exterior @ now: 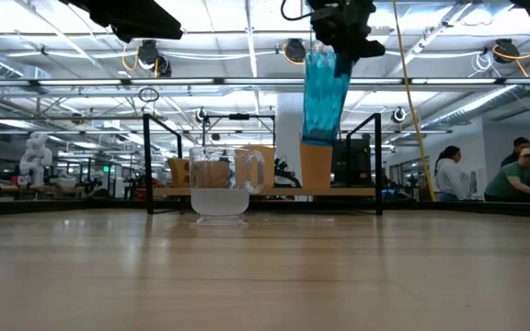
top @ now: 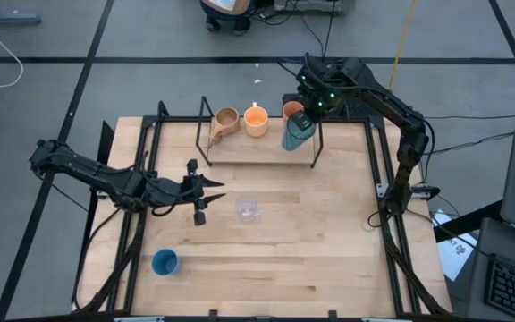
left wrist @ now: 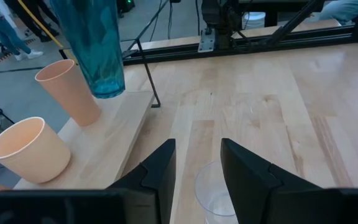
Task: Stack small to large cups/mugs on shelf
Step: Put the blue glass cup on the shelf
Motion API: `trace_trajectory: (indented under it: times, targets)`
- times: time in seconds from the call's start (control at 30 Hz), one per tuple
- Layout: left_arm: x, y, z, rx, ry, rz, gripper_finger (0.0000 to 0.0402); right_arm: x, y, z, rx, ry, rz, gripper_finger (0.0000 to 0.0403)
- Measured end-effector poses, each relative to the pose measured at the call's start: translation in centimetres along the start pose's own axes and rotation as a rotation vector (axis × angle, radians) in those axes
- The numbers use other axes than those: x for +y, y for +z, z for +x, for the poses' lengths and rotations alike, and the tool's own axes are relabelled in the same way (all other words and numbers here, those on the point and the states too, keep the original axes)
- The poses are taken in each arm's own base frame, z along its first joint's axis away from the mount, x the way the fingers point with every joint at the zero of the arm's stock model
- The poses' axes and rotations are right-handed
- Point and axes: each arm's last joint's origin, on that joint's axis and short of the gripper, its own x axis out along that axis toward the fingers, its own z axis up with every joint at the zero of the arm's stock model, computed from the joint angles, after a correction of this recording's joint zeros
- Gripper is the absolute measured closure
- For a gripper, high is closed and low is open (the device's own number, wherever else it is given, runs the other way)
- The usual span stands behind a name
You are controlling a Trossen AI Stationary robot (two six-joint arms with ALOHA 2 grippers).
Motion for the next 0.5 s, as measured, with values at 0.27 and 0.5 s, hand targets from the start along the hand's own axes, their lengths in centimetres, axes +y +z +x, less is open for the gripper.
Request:
trace_trajectory:
  times: [0.27, 0.5]
  targets:
    - [0.0, 0.0, 0.0, -0.001, 0.0, 0.0, 0.0273, -0.3, -0.4, 2.4, 0.081, -0.077, 0.013, 0.0401]
    - [0.0, 0.0, 0.0, -0.002, 0.0, -0.001, 0.0273, -0.4, -0.1, 4.5, 0.079, -0.078, 0.016, 0.04]
